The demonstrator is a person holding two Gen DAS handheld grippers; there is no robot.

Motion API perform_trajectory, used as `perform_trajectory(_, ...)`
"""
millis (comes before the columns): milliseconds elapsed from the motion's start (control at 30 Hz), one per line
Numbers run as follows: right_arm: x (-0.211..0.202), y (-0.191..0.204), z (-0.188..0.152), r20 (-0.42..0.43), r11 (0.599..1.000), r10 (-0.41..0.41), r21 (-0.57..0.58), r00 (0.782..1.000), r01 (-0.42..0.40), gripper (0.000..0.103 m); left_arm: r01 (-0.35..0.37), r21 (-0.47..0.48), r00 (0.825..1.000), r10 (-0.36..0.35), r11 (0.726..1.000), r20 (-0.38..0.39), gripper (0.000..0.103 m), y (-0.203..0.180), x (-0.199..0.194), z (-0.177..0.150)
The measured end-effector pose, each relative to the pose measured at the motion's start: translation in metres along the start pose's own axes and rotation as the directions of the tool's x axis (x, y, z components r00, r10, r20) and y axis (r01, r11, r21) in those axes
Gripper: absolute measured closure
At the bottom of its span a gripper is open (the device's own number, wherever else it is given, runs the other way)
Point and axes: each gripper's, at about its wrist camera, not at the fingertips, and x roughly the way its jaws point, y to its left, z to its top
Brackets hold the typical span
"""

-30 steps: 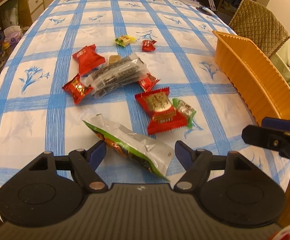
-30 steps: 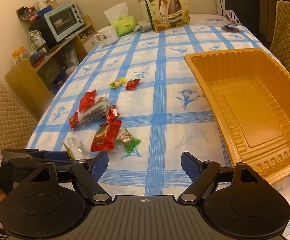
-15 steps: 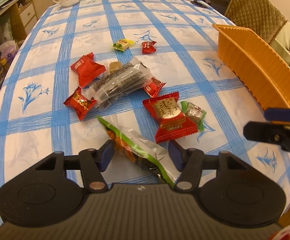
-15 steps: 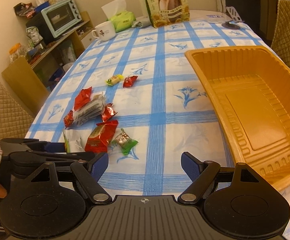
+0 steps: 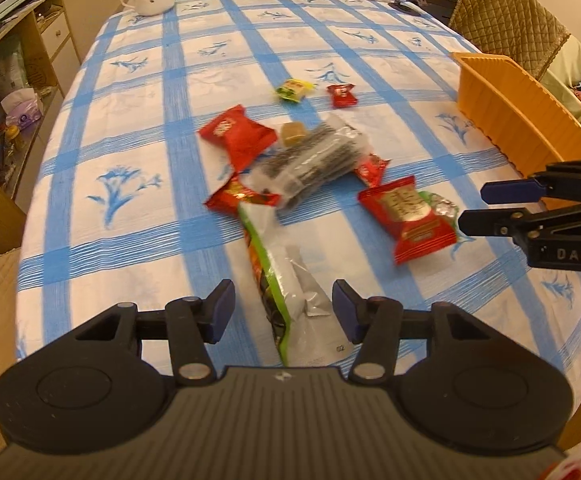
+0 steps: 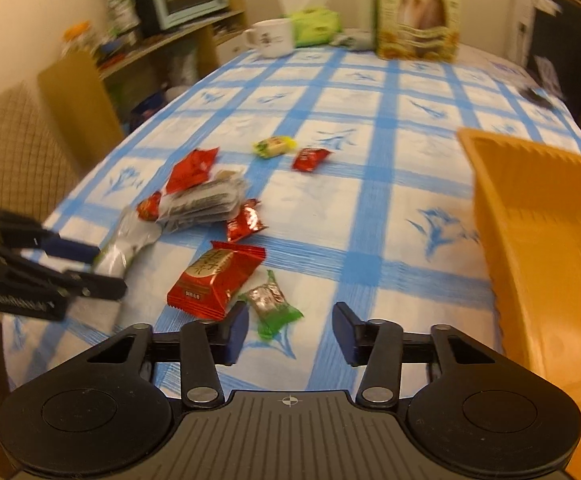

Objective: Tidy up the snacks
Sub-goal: 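Close left tool on the silver pouch while right tool grasps the green-wrapped candy, then carry both snacks over the orange tray and open left tool to drop the pouch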

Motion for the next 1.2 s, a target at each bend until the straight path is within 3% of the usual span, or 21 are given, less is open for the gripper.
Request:
perform_trajectory(267,0.033,0.02,0.008,-0.033,0.985,-0.009,-0.172,0.999,0.003,0.07,0.016,-0.008,1.0,-0.016,1.0,0.002,0.052,0.011,-0.005,0.0)
perform_trajectory(433,0.041,0.023,0.008,-0.048,0.982,-0.006,-0.189,0.999,-0.004,0.082,0.047,-0.009,0.999,-0.047,0.999,0.019,0.052,0.01,-0.008,0.004)
perform_trajectory(500,0.041,0.023,0.008,-0.055,0.983,-0.014,-0.183,0.998,0.004,0.082,0.057,-0.002,0.998,-0.057,0.998,0.022,0.052,0.009,-0.006,0.007)
perform_trajectory(800,0.01,0.016,0.0,-0.063,0.999,-0.051,-0.009,0.997,0.05,0.082,0.063,0.018,0.998,-0.063,0.998,-0.006,0.056,0.01,0.013,0.018)
perform_trajectory(933,-0.008,0.011,-0.004,-0.058,0.994,-0.074,0.073,0.996,0.078,0.082,0.067,0.015,0.997,-0.067,0.998,-0.029,0.071,0.015,0.017,0.021)
perform_trajectory(1200,-0.036,0.009,-0.011,-0.037,0.98,-0.1,0.171,0.994,0.104,0.082,0.085,0.012,0.996,-0.084,0.996,-0.038,0.077,0.023,0.011,0.018)
